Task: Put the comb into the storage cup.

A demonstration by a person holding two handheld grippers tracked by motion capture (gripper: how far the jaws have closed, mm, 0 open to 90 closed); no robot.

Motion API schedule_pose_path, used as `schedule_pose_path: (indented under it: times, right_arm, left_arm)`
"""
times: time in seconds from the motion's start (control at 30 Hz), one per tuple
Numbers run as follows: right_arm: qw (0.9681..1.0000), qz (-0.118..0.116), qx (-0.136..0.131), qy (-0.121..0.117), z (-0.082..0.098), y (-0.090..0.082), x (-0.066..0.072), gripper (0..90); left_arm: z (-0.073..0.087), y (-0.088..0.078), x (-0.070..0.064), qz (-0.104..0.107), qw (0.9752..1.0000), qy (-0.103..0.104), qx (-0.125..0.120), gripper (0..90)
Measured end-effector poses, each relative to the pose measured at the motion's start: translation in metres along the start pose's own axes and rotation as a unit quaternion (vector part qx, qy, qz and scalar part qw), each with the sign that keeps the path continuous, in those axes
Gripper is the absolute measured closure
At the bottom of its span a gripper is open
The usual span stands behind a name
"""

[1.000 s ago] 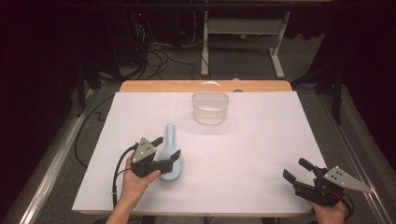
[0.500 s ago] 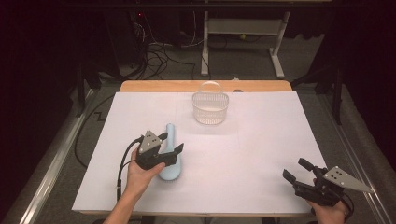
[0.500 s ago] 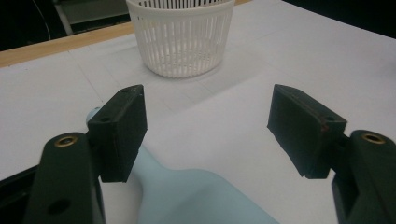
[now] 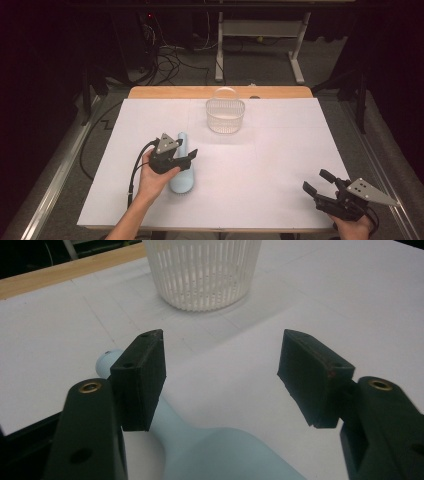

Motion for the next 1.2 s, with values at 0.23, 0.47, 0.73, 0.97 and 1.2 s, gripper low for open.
schedule_pose_path:
  times: [0.23,0.47,0.73,0.97,1.2]
  right_arm:
    - [1.0000,-0.001,0.000,0.001,0.000,0.000,0.000,22.6]
    - [1.0000,0.000,0.000,0.002,0.000,0.000,0.000,22.6]
    - [1.0000,-0.002,0.000,0.004,0.000,0.000,-0.001,22.6]
    - [1.0000,-0.002,0.001,0.005,0.000,0.000,-0.001,22.6]
    - [1.0000,-0.002,0.002,0.005,0.000,0.000,-0.001,22.6]
  left_arm:
    - [-0.010,0.005,0.007,0.005,0.9994,0.003,0.034,46.1]
    - [-0.020,0.012,0.014,0.011,0.9977,0.009,0.066,52.9]
    - [-0.028,0.023,0.025,0.017,0.9936,-0.015,0.111,59.7]
    - [-0.033,0.031,0.032,0.008,0.9902,-0.022,0.138,65.5]
    - [-0.042,0.035,0.038,0.000,0.9880,-0.018,0.153,73.1]
Point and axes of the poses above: each handheld gripper's, and its own axes: y roughly forward along the jaws, z roughly out of its underside, x roughly to its left, the point moved 2 cm from there along y, roughly forward along the jaws, and after that the axes turned 3 degrees about z, right-handed, at the moved point
